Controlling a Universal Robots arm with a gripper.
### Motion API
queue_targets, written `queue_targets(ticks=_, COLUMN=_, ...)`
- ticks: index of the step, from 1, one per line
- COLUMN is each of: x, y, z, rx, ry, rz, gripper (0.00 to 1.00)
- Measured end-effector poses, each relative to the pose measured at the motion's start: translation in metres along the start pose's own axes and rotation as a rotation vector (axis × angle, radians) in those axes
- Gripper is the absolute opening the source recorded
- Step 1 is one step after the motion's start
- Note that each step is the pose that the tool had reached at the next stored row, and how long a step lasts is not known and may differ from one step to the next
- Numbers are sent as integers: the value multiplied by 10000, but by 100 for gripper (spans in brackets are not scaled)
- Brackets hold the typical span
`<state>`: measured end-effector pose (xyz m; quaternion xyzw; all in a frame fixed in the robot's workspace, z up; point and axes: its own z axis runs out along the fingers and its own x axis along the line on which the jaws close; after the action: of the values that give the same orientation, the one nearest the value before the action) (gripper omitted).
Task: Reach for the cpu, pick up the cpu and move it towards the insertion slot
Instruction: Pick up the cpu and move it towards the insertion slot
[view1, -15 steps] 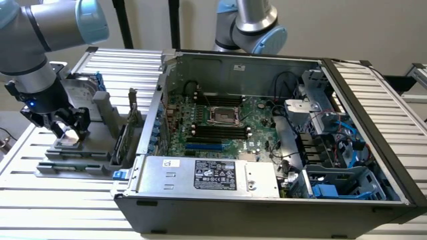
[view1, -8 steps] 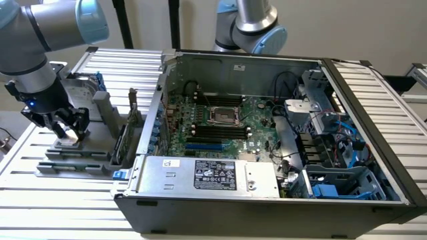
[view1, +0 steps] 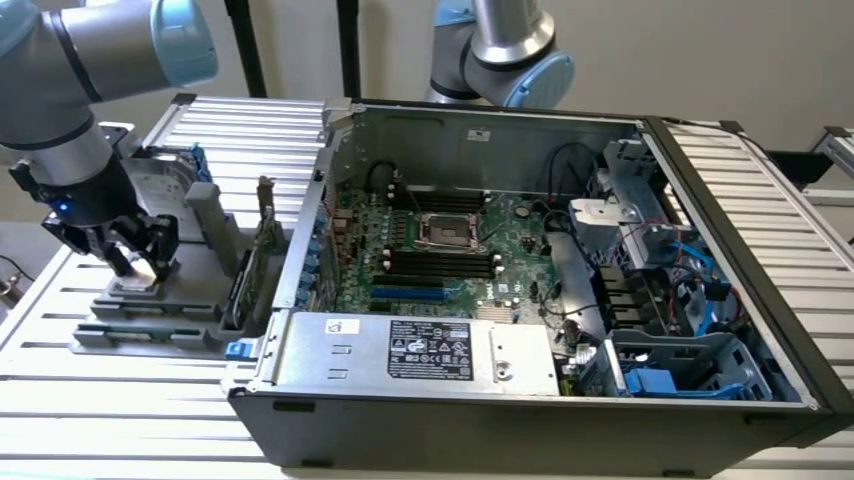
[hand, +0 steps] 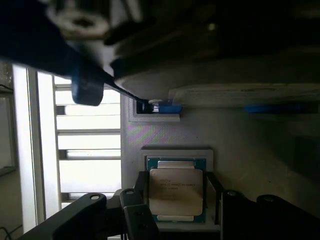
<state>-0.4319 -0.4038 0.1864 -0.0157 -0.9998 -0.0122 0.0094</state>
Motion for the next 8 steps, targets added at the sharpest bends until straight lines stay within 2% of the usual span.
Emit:
queue_targets(ticks=4, x=1, y=1, z=-43, rx=1, ry=2, rz=5, gripper=55)
queue_targets(ticks=8, x=2, y=3, z=-134, rx=0, ry=3, rz=6, gripper=55)
